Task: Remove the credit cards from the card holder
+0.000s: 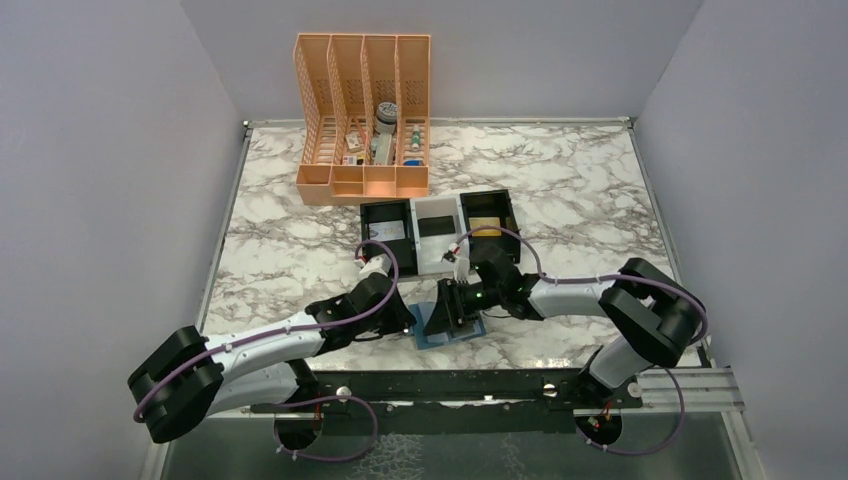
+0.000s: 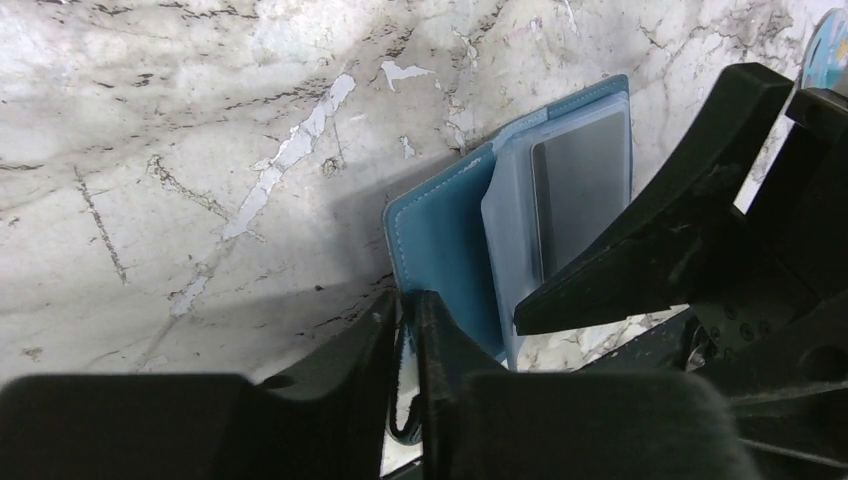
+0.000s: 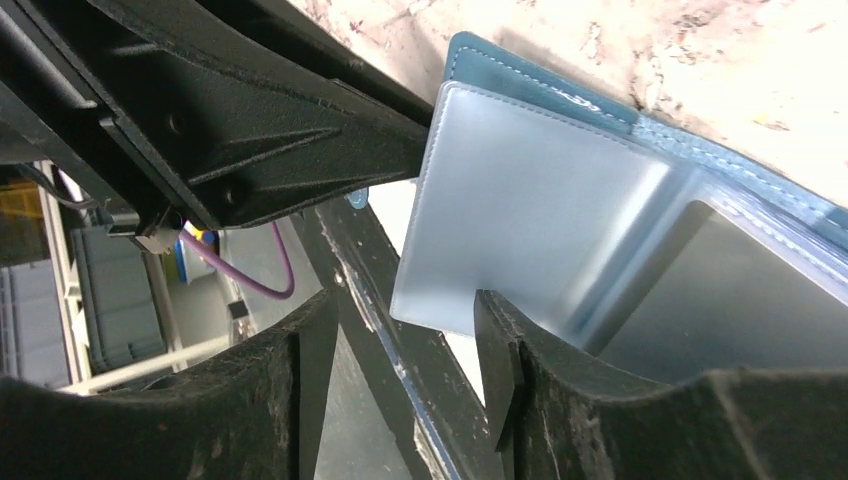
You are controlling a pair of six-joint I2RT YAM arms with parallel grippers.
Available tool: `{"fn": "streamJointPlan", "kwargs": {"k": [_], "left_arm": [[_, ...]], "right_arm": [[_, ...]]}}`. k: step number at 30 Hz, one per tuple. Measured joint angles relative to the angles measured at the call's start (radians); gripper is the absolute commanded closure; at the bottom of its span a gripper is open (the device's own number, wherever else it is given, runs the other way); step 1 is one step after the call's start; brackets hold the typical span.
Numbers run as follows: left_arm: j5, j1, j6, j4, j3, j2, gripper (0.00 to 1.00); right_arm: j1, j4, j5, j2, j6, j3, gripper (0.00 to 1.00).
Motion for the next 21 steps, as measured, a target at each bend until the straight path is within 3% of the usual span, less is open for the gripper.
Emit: {"fn": "streamJointPlan", "kwargs": {"k": [11, 16, 21], "left_arm": [[-0.003, 0.000, -0.028, -0.009, 0.000, -0.036, 0.34], [-0.006, 0.000, -0.040, -0.004, 0.000, -0.055, 0.28], [-0.006, 0.000, -0.047, 0.012, -0.010, -0.055, 0.28]], "right_arm": [[0.000, 0.075, 0.006, 0.032, 0.047, -0.027, 0.39], [0.000, 0.127, 0.028, 0.032, 0.091, -0.077, 0.39], [0.000, 0.156, 0.036, 0.030, 0.113, -0.090, 0.39]]}}
